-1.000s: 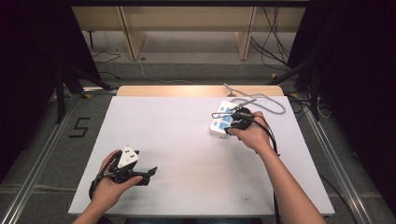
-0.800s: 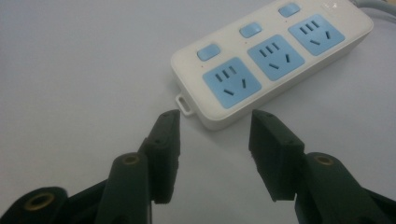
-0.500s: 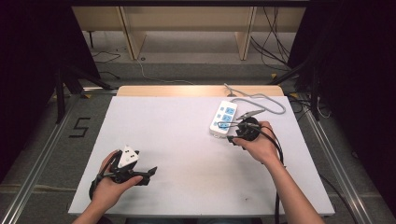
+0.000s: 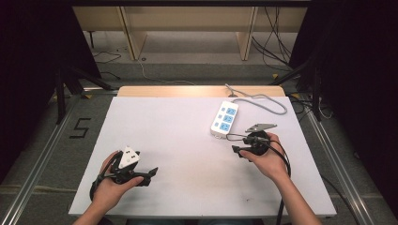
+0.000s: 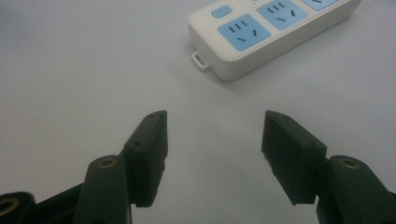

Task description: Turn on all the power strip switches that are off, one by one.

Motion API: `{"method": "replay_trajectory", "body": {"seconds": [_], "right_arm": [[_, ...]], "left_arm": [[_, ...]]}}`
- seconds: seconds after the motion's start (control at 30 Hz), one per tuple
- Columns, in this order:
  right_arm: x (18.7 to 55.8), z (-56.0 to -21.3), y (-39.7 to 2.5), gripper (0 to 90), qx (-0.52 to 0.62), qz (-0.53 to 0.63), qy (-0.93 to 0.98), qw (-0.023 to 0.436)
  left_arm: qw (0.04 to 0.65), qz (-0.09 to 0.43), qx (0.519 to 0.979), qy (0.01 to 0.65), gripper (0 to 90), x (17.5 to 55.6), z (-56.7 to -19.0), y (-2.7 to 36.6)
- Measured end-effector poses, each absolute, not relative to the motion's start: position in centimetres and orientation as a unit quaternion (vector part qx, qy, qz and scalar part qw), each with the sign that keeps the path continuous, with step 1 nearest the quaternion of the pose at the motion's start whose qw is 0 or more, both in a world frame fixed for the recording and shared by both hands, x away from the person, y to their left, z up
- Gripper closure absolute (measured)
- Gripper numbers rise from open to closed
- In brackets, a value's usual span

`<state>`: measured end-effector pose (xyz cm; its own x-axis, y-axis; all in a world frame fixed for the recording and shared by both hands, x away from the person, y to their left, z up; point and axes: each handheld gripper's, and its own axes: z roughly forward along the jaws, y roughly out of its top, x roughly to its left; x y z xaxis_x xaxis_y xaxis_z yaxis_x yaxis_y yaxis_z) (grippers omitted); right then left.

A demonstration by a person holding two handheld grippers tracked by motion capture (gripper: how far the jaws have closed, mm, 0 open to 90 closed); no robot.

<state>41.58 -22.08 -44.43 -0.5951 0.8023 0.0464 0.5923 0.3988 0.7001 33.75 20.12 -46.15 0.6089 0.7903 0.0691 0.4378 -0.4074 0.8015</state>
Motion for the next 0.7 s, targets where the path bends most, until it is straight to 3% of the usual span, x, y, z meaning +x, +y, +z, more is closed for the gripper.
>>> {"method": "replay_trajectory", "body": {"seconds": [0.7], "right_arm": [[36.1, -46.2, -24.6, 37.9, 0.412, 0.408, 0.796, 0.176]], "left_arm": [[0.384, 0.226, 0.809, 0.383, 11.6, 34.0, -46.3, 20.2]]}}
